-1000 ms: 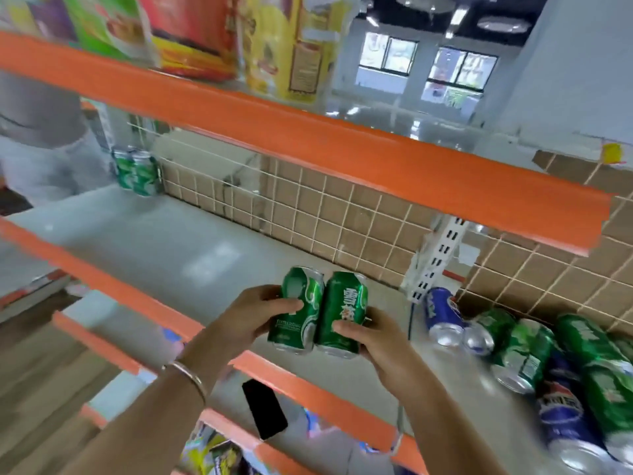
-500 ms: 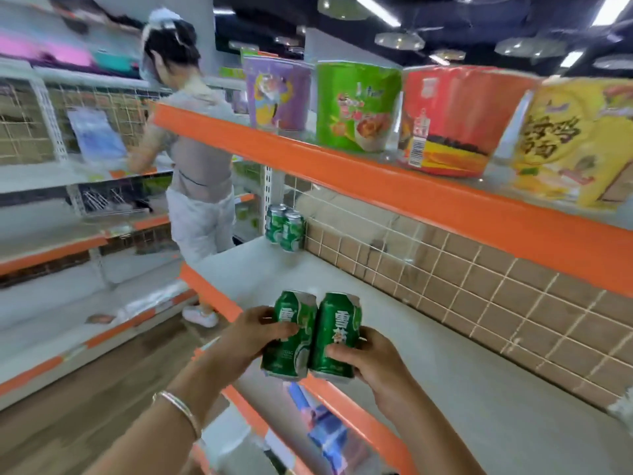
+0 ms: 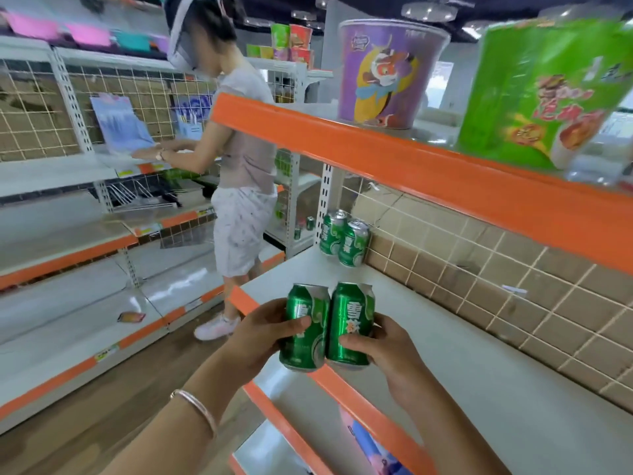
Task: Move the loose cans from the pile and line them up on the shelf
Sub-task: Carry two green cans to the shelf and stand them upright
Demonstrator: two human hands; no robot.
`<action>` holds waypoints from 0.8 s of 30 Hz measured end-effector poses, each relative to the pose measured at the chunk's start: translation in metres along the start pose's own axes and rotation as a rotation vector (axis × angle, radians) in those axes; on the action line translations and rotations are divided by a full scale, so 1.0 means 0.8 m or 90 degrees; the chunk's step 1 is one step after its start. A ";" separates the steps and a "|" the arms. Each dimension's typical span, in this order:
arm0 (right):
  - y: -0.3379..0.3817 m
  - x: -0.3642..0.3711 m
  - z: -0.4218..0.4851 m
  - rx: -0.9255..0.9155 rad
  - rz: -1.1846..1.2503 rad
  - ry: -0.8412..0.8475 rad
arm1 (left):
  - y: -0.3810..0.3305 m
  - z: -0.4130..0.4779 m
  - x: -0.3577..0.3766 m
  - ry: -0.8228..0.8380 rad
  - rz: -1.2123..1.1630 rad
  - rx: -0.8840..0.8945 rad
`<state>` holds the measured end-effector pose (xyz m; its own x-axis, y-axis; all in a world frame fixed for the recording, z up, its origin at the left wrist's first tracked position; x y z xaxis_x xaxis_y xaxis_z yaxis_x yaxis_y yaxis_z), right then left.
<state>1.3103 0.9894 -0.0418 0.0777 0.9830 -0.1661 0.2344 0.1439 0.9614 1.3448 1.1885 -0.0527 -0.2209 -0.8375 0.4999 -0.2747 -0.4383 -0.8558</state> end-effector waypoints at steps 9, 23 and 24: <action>0.015 0.028 0.128 -0.019 -0.011 -0.022 | -0.024 0.128 -0.048 -0.003 0.035 0.043; -0.026 0.060 0.229 -0.060 -0.021 -0.237 | -0.029 0.247 -0.069 0.088 0.112 0.039; -0.027 0.061 0.233 -0.069 -0.020 -0.237 | -0.032 0.255 -0.071 0.104 0.133 0.034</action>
<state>1.4895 1.0128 -0.1116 0.4236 0.8721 -0.2450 0.1400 0.2042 0.9689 1.5551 1.1811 -0.0864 -0.4164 -0.8500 0.3227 -0.1582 -0.2818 -0.9463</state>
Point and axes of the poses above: each hand's wrist, its own z-axis towards the middle knuckle, its own x-axis out of the palm, y = z × x, the point moved 1 cm from there along z, towards the middle knuckle, and after that the axes turned 11 degrees about -z, right-handed, at the moved point
